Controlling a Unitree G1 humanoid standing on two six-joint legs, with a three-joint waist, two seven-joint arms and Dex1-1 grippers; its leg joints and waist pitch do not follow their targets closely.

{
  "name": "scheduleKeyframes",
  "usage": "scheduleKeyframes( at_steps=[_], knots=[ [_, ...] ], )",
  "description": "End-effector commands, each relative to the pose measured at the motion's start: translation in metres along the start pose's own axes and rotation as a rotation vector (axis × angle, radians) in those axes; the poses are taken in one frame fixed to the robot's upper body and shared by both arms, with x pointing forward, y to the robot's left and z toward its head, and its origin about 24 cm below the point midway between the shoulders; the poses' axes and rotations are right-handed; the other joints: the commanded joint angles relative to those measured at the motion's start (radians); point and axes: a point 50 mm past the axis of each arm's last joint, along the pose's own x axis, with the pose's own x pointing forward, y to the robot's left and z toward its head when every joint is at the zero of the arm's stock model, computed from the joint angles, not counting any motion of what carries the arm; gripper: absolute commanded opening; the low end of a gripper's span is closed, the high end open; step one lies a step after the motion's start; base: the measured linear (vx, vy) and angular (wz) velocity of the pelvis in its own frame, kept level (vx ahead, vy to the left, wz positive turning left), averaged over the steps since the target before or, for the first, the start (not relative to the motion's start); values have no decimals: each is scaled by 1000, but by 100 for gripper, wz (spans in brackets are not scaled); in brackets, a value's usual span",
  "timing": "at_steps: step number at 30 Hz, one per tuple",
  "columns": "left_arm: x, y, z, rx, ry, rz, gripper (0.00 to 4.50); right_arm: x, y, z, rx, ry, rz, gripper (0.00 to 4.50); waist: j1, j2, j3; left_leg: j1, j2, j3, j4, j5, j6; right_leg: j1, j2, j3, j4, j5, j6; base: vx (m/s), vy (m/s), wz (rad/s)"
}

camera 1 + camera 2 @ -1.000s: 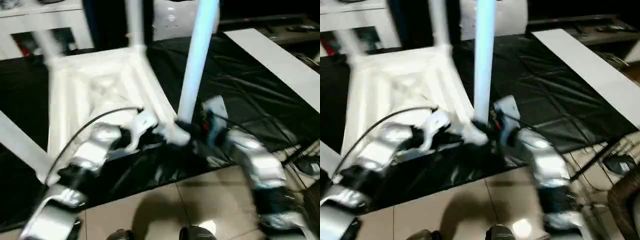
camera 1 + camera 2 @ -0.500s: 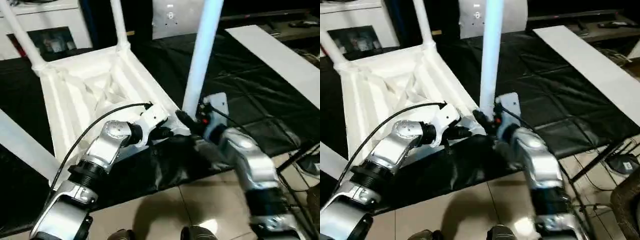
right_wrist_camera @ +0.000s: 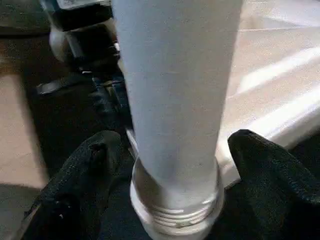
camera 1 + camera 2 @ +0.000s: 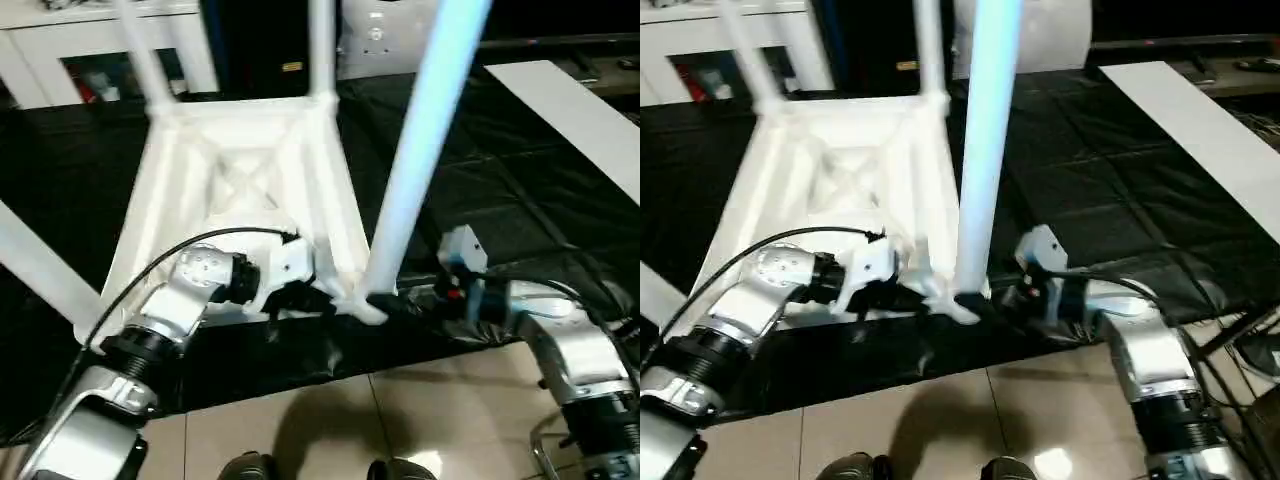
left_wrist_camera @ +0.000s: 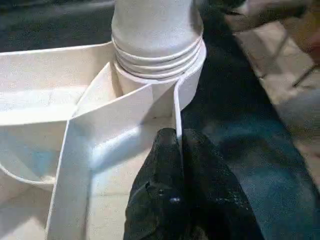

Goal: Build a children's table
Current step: Rotate leg to tighten

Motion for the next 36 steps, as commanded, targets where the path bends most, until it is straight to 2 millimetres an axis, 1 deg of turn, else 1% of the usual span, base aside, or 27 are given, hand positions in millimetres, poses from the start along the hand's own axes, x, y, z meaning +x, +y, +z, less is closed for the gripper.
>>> scheduleKeyframes(
  at_steps=[1,3,4,5,6,7,8,9,10,11,12,13,15,17,19,23,25,26,27,28,29,30,32,33,34,35,36],
  knots=[
    [7,-8,5,66,13,-141,0,0,4,5,-8,5,140,358,-1,-4,-88,20,71,-16,-64,-114,125,55,-64,49,-58,-39,-299,0,0,0],
    [6,-9,5,70,17,-153,0,0,4,5,-10,12,164,349,2,-3,-88,19,71,-16,-63,-114,129,55,-64,49,-57,-43,-300,0,0,0],
    [6,-9,4,78,23,-161,0,1,4,5,-12,19,188,349,5,-9,-89,20,71,-15,-63,-116,129,54,-64,49,-58,-52,-300,0,0,0],
    [6,-9,4,80,25,-164,0,1,4,5,-13,20,194,331,9,-6,-89,21,72,-15,-63,-113,126,53,-65,49,-58,-58,-299,0,0,0],
    [5,-10,4,84,27,-169,0,2,4,6,-14,23,207,315,11,-5,-89,21,72,-16,-62,-111,125,53,-65,49,-57,-59,-299,0,0,0],
    [5,-10,5,87,26,-176,0,3,3,6,-13,23,220,307,12,-14,-92,20,71,-15,-61,-106,124,54,-66,48,-54,-63,-300,0,0,0],
    [5,-11,6,90,20,-194,0,4,0,7,-12,23,242,306,12,-10,-89,20,71,-15,-63,-117,119,52,-66,48,-58,-91,-296,0,0,0],
    [5,-12,6,89,16,-203,0,5,-1,7,-11,24,249,289,12,-15,-91,21,71,-14,-62,-123,112,52,-67,48,-58,-106,-295,0,0,0],
    [5,-12,6,91,15,-206,0,5,-2,7,-9,24,256,289,13,-14,-89,21,72,-14,-63,-126,110,51,-66,49,-60,-112,-291,0,0,0],
    [5,-13,6,93,13,-211,0,6,-2,7,1,24,273,272,14,-13,-90,21,72,-14,-63,-124,107,51,-66,49,-58,-115,-288,0,0,0],
    [5,-13,6,94,12,-214,0,6,-3,7,6,25,287,263,14,-14,-91,21,71,-14,-62,-121,108,51,-65,49,-58,-110,-289,0,0,0],
    [5,-13,6,95,13,-217,0,6,-3,7,14,27,307,260,16,-13,-91,21,71,-14,-62,-112,112,51,-65,49,-57,-97,-289,0,0,0],
    [5,-13,6,96,14,-219,0,7,-3,7,19,28,318,256,16,-16,-93,19,70,-14,-60,-97,120,53,-65,48,-55,-78,-290,0,0,0],
    [4,-13,4,93,20,-220,0,7,-2,7,27,37,348,224,16,-17,-94,19,70,-14,-59,-86,127,53,-65,48,-53,-72,-289,0,0,0],
    [4,-13,4,93,20,-220,0,7,-2,7,27,37,349,210,16,-18,-94,18,69,-13,-58,-84,129,53,-65,47,-53,-73,-289,0,0,0],
    [3,-13,3,89,23,-216,0,6,-1,6,30,40,371,204,17,-17,-93,20,70,-14,-59,-97,120,52,-65,47,-55,-101,-284,0,0,0],
    [3,-10,4,70,8,-195,0,9,2,6,45,23,375,204,17,-12,-94,19,70,-14,-59,-94,120,52,-63,47,-55,-91,-286,0,0,0],
    [3,-10,4,70,8,-195,0,9,2,6,45,23,375,204,16,-14,-95,20,70,-14,-58,-92,121,53,-63,47,-54,-81,-288,0,0,0],
    [4,-9,5,55,2,-176,0,11,3,6,49,10,354,204,18,-6,-95,20,70,-15,-58,-91,120,52,-64,47,-52,-77,-290,0,0,0],
    [4,-9,5,55,2,-176,0,11,3,6,49,10,354,204,17,-11,-94,19,69,-14,-58,-91,121,53,-63,47,-53,-69,-291,0,0,0],
    [5,-8,6,39,-3,-160,0,12,3,5,55,-2,330,204,17,-11,-94,19,69,-15,-59,-94,120,53,-63,47,-54,-74,-292,0,0,0],
    [5,-8,6,39,-3,-160,0,12,3,5,55,-2,330,204,19,-13,-94,20,69,-14,-59,-97,117,53,-64,47,-55,-81,-291,0,0,0],
    [12,-2,12,0,-30,-86,0,22,5,1,92,-12,225,204,18,-12,-91,21,70,-15,-61,-116,105,51,-63,47,-58,-118,-284,0,0,0],
    [16,1,15,-25,-44,-39,0,29,6,-1,105,-8,158,203,14,-13,-89,20,71,-15,-65,-120,98,51,-62,49,-59,-127,-279,0,0,0],
    [21,6,19,-55,-58,19,0,38,7,-5,128,1,69,203,10,-11,-88,23,68,-17,-66,-157,78,49,-64,47,-66,-184,-270,0,0,0],
    [21,6,19,-55,-58,19,0,38,7,-5,128,1,69,203,5,-13,-84,21,67,-17,-69,-176,65,49,-64,49,-71,-219,-257,0,0,0],
    [25,8,21,-74,-66,54,0,43,7,-7,140,8,13,202,3,-13,-82,25,63,-20,-70,-211,42,48,-66,47,-80,-304,-232,0,0,0]
  ],
)
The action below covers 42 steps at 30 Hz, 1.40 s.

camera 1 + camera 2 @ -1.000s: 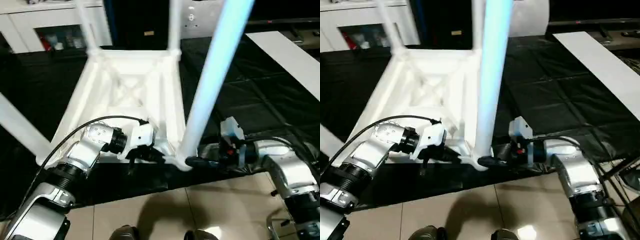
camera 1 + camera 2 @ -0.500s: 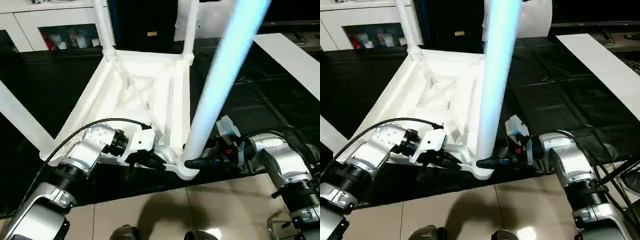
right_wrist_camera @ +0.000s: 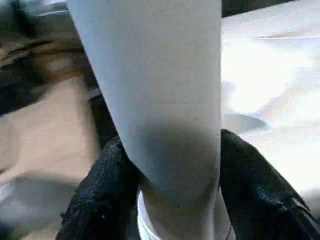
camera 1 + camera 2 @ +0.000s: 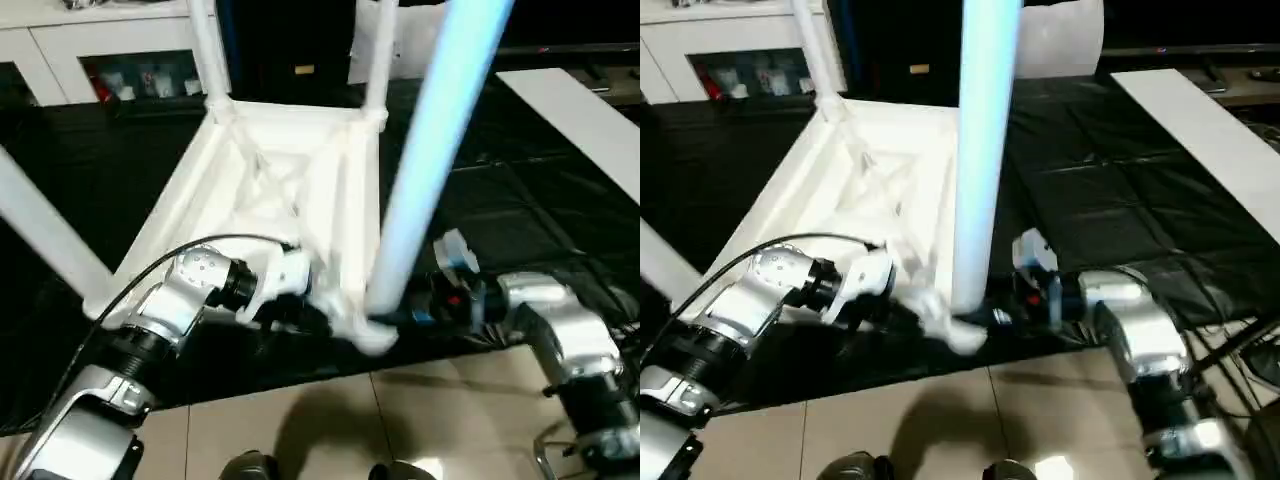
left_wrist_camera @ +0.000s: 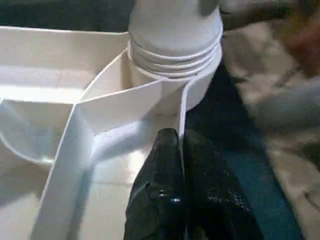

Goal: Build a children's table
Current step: Rotate leg to tighten

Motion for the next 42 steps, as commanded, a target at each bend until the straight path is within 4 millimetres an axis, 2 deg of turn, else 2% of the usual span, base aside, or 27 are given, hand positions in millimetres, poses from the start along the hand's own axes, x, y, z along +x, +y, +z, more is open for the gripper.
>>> scheduleKeyframes(
  at_steps=[1,2,3,4,5,6,7,9,10,11,12,13,14,15,18,19,22,23,25,26,28,29,31,33,37,40,42],
  knots=[
    [26,4,26,9,-79,62,0,31,9,-10,59,29,-67,201,-11,-11,-73,16,60,-24,-78,-241,19,47,-63,46,-91,-365,-203,0,0,0],
    [26,4,26,9,-79,62,0,31,9,-10,59,29,-67,201,-20,-11,-73,17,58,-29,-79,-271,7,46,-65,44,-97,-419,-179,0,0,0],
    [26,4,26,9,-79,62,0,31,9,-10,59,29,-67,201,-24,-12,-74,16,58,-31,-80,-283,4,47,-65,43,-99,-435,-171,0,0,0],
    [29,6,29,-9,-84,91,0,37,7,-8,79,16,-129,200,-27,-12,-74,16,57,-31,-80,-287,6,47,-64,42,-102,-439,-165,0,0,0],
    [29,6,29,-9,-84,91,0,37,7,-8,79,16,-129,198,-39,-10,-74,17,57,-31,-80,-304,7,41,-63,43,-105,-432,-166,0,0,0],
    [29,6,29,-9,-84,91,0,37,7,-8,79,16,-129,198,-43,-11,-74,17,56,-31,-79,-312,9,42,-62,43,-105,-436,-165,0,0,0],
    [34,13,34,-43,-100,167,0,49,2,-4,107,-3,-243,198,-48,-6,-74,18,56,-31,-79,-308,9,39,-61,44,-104,-432,-166,0,0,0],
    [41,27,44,-94,-110,336,0,73,-11,7,187,-53,-506,198,-63,-2,-76,19,52,-31,-76,-319,-11,32,-57,41,-103,-440,-172,0,0,0],
    [42,29,45,-96,-109,362,0,77,-13,9,194,-58,-539,198,-73,-2,-76,17,50,-34,-77,-329,-24,30,-58,38,-102,-455,-171,0,0,0],
    [42,30,47,-99,-107,383,0,81,-14,11,199,-63,-567,198,-80,-2,-82,7,48,-43,-81,-325,-32,44,-60,31,-103,-460,-140,-50,17,-17],
    [42,32,48,-97,-104,403,0,84,-15,13,202,-68,-591,198,-82,-1,-81,7,49,-42,-81,-327,-25,42,-60,31,-107,-445,-141,0,0,0],
    [42,32,48,-97,-102,409,0,84,-15,14,193,-77,-596,198,-86,-8,-82,9,50,-38,-78,-331,-9,40,-58,35,-109,-408,-152,0,0,0],
    [42,32,47,-97,-100,410,0,84,-15,14,187,-83,-595,268,-85,-7,-86,8,49,-34,-75,-308,8,42,-60,39,-106,-357,-168,0,0,0],
    [40,31,46,-93,-94,407,0,81,-14,14,167,-97,-582,268,-83,-12,-90,6,48,-30,-71,-273,30,45,-60,42,-102,-313,-185,0,0,0],
    [39,31,45,-83,-93,401,0,78,-13,14,154,-99,-574,281,-77,-9,-94,7,50,-24,-66,-232,62,44,-58,43,-98,-261,-213,0,0,0],
    [39,31,45,-83,-93,401,0,78,-13,14,154,-99,-574,300,-75,-8,-94,7,50,-23,-65,-223,65,44,-58,43,-97,-252,-217,0,0,0],
    [37,30,43,-80,-92,397,0,74,-13,12,146,-98,-567,320,-66,-12,-97,5,51,-20,-63,-171,81,49,-58,43,-90,-198,-227,0,0,0],
    [32,27,35,-65,-82,369,0,57,-16,7,116,-92,-572,328,-61,-13,-99,4,51,-21,-63,-156,86,53,-57,42,-89,-188,-226,0,0,0],
    [30,26,31,-63,-73,356,0,49,-17,6,104,-93,-572,336,-56,-11,-99,5,54,-20,-63,-148,95,52,-56,43,-84,-162,-235,0,0,0],
    [28,25,28,-53,-70,344,0,43,-17,5,93,-95,-569,351,-55,-10,-98,7,55,-19,-64,-154,95,49,-56,43,-85,-165,-239,0,0,0],
    [26,23,25,-45,-64,326,0,36,-16,5,74,-96,-544,351,-53,-9,-96,9,55,-21,-65,-175,87,50,-56,42,-88,-196,-234,0,0,0],
    [23,21,22,-33,-59,299,0,29,-15,5,55,-95,-505,378,-51,-10,-95,10,56,-20,-65,-190,81,49,-56,43,-90,-219,-227,0,0,0],
    [18,17,17,-7,-50,235,0,14,-12,5,14,-83,-420,389,-46,-9,-93,10,56,-21,-66,-205,79,52,-57,43,-94,-242,-217,0,0,0],
    [12,12,16,50,-53,142,0,0,-11,6,-42,-49,-333,398,-39,-7,-91,11,57,-21,-68,-218,75,48,-57,45,-95,-259,-215,0,0,0],
    [8,8,13,65,-36,74,0,-10,-10,7,-74,-21,-250,442,-35,-6,-89,17,59,-20,-70,-247,62,42,-56,45,-95,-274,-218,0,0,0],
    [6,3,12,74,-40,8,0,-16,-6,5,-112,25,-137,442,-27,-5,-90,15,62,-21,-70,-237,66,46,-58,46,-91,-249,-230,0,0,0],
    [4,-2,9,101,-29,-67,0,-19,-2,3,-141,64,-38,442,-21,-9,-92,15,61,-20,-69,-225,74,46,-57,44,-89,-231,-236,0,0,0]
  ],
)
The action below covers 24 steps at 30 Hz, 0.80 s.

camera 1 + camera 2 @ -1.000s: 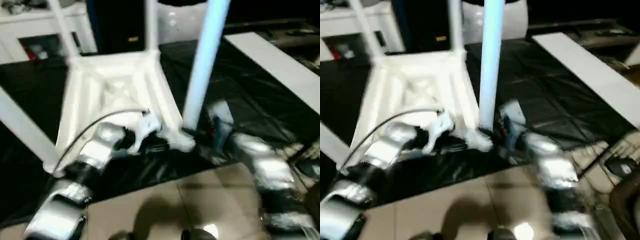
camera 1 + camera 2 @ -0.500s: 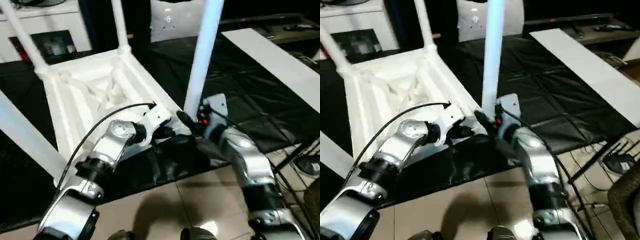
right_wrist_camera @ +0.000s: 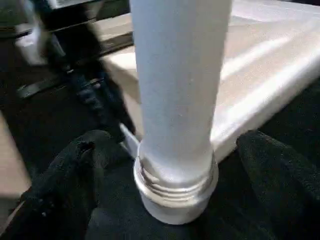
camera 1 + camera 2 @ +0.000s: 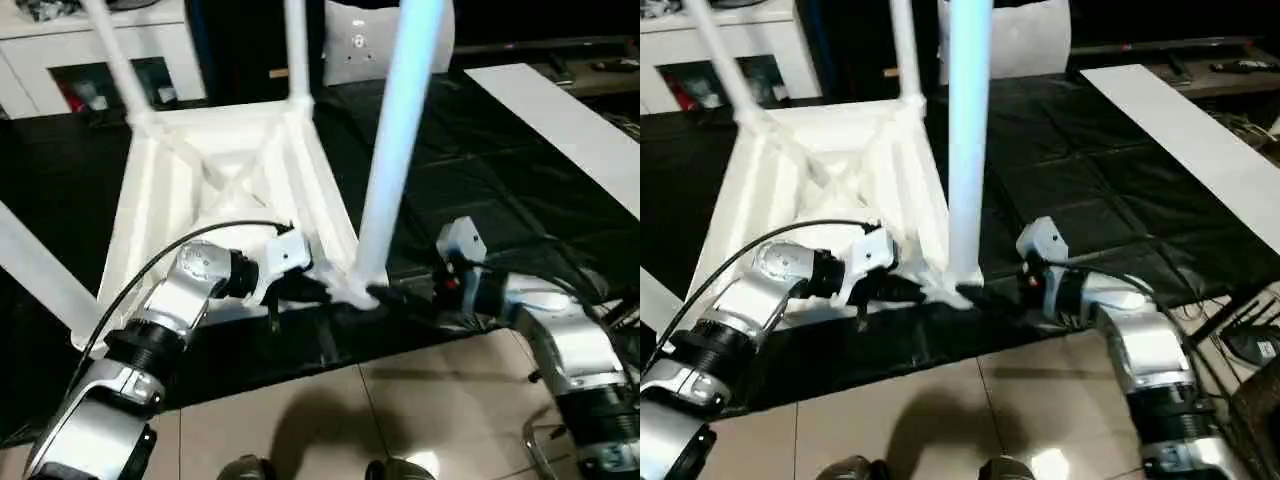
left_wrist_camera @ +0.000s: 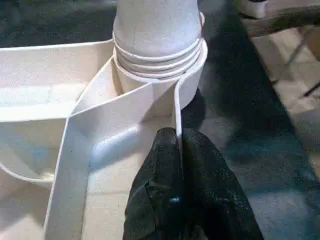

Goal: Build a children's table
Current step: Rotate leg to tighten

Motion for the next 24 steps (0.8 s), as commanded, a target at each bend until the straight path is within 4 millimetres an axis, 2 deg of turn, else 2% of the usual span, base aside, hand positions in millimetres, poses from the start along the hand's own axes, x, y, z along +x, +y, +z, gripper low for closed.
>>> scheduleKeyframes(
  at_steps=[1,3,6,7,9,10,11,16,18,24],
  knots=[
    [6,-12,11,101,-24,-154,0,-1,4,3,-38,3,116,442,1,-6,-90,20,62,-17,-67,-221,83,53,-60,47,-77,-240,-247,0,0,0],
    [4,-15,9,118,-14,-201,0,-3,5,3,-28,7,176,442,7,-5,-90,20,63,-15,-67,-202,90,52,-58,47,-74,-217,-255,0,0,0],
    [2,-17,8,135,4,-241,0,-3,4,3,-8,10,219,415,15,-4,-90,20,65,-15,-68,-209,86,52,-60,46,-73,-230,-259,0,0,0],
    [1,-18,9,143,11,-257,0,-3,4,3,2,3,248,403,18,-15,-90,21,66,-16,-68,-208,84,52,-62,46,-70,-241,-260,0,0,0],
    [1,-18,9,144,9,-259,0,-2,4,4,3,-2,263,397,20,-12,-86,22,67,-15,-70,-218,75,47,-61,47,-74,-273,-250,0,0,0],
    [0,-19,10,146,6,-266,0,-1,4,5,8,-14,285,379,21,-12,-87,24,68,-15,-70,-222,72,46,-61,47,-74,-278,-249,0,0,0],
    [0,-19,10,148,5,-269,0,0,4,6,10,-21,298,379,23,-14,-86,25,67,-14,-71,-227,68,46,-62,48,-76,-292,-242,0,0,0],
    [0,-20,11,159,5,-287,0,5,5,8,29,-29,371,330,24,-20,-87,21,65,-15,-70,-218,66,48,-62,47,-75,-301,-234,0,0,0],
    [-1,-20,11,159,8,-289,0,5,7,8,46,-21,404,323,25,-19,-87,20,66,-14,-70,-212,68,47,-62,47,-75,-295,-232,0,0,0],
    [0,-20,11,160,12,-291,0,4,7,5,56,7,435,259,25,-18,-87,21,65,-14,-69,-205,69,46,-62,47,-75,-288,-236,0,0,0]
  ],
)
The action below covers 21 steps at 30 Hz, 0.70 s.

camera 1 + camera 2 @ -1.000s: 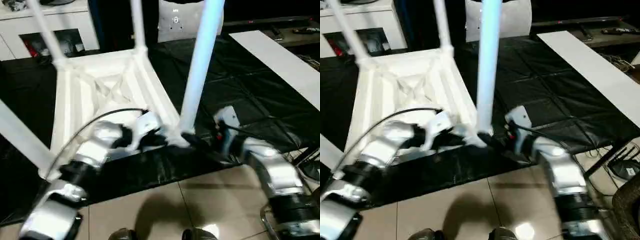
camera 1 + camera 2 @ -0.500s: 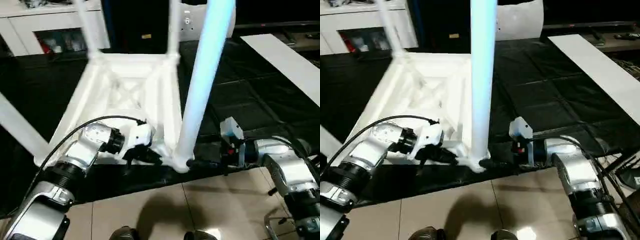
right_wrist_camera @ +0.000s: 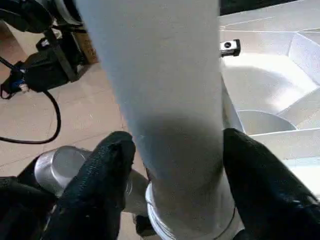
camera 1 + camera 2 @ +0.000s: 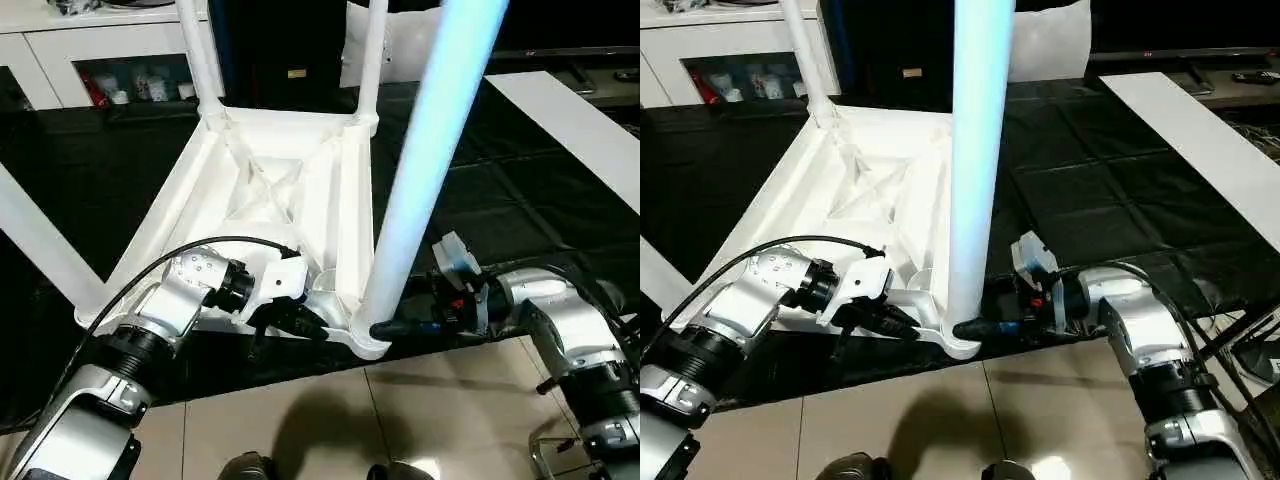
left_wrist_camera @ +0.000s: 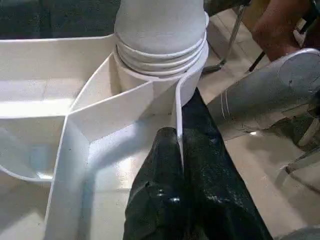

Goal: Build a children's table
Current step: Rotate leg to tighten

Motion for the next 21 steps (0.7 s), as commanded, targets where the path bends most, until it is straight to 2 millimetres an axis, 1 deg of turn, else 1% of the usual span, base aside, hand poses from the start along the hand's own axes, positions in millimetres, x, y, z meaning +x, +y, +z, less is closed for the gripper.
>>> scheduleKeyframes(
  at_steps=[1,6,9,10,11,14,15,17,18,19,20,21],
  knots=[
    [6,-1,12,71,-8,-59,0,0,0,1,3,11,30,249,-6,-12,-84,21,64,-17,-71,-209,67,45,-61,47,-77,-292,-237,0,0,0],
    [7,-1,12,71,-11,-58,0,2,0,1,15,10,46,210,-7,-13,-83,22,64,-17,-72,-219,62,45,-60,46,-78,-305,-231,0,0,0],
    [8,-1,11,65,-14,-57,0,3,2,-1,30,20,71,202,-5,-13,-84,22,64,-17,-72,-214,64,46,-61,47,-78,-302,-232,0,0,0],
    [8,-1,10,61,-12,-53,0,3,3,-1,34,22,77,200,-5,-7,-84,22,64,-17,-72,-215,64,45,-61,47,-78,-300,-234,0,0,0],
    [8,-1,10,61,-12,-53,0,3,3,-1,34,22,77,200,-6,-10,-83,22,64,-17,-72,-222,62,45,-60,47,-79,-304,-232,0,0,0],
    [9,1,10,50,-9,-35,0,4,3,-2,42,14,70,198,-7,-10,-82,23,65,-18,-73,-235,56,45,-61,47,-81,-322,-230,0,0,0],
    [10,3,11,34,-19,-14,0,6,4,-2,50,3,45,198,-7,-9,-82,23,65,-18,-74,-233,54,45,-60,47,-81,-320,-230,0,0,0],
    [11,7,14,4,-36,22,0,10,2,-4,82,-4,-32,198,-6,-11,-79,25,66,-18,-77,-233,50,43,-58,49,-82,-323,-225,0,0,0],
    [11,8,15,-8,-41,34,0,11,1,-5,99,0,-69,198,-8,-11,-79,24,64,-19,-76,-248,45,44,-60,47,-82,-346,-222,0,0,0],
    [11,10,16,-17,-43,56,0,14,-1,-7,108,6,-128,198,-9,-6,-77,22,63,-21,-78,-258,41,45,-61,46,-84,-364,-217,0,0,0],
    [11,14,19,-39,-47,95,0,19,-5,-8,124,-1,-222,198,-16,-9,-75,24,61,-25,-80,-293,20,41,-60,45,-88,-418,-197,0,0,0],
    [11,17,21,-52,-53,127,0,22,-7,-8,133,-8,-279,198,-21,-8,-73,25,59,-25,-81,-308,11,39,-60,44,-91,-441,-191,0,0,0]
  ],
)
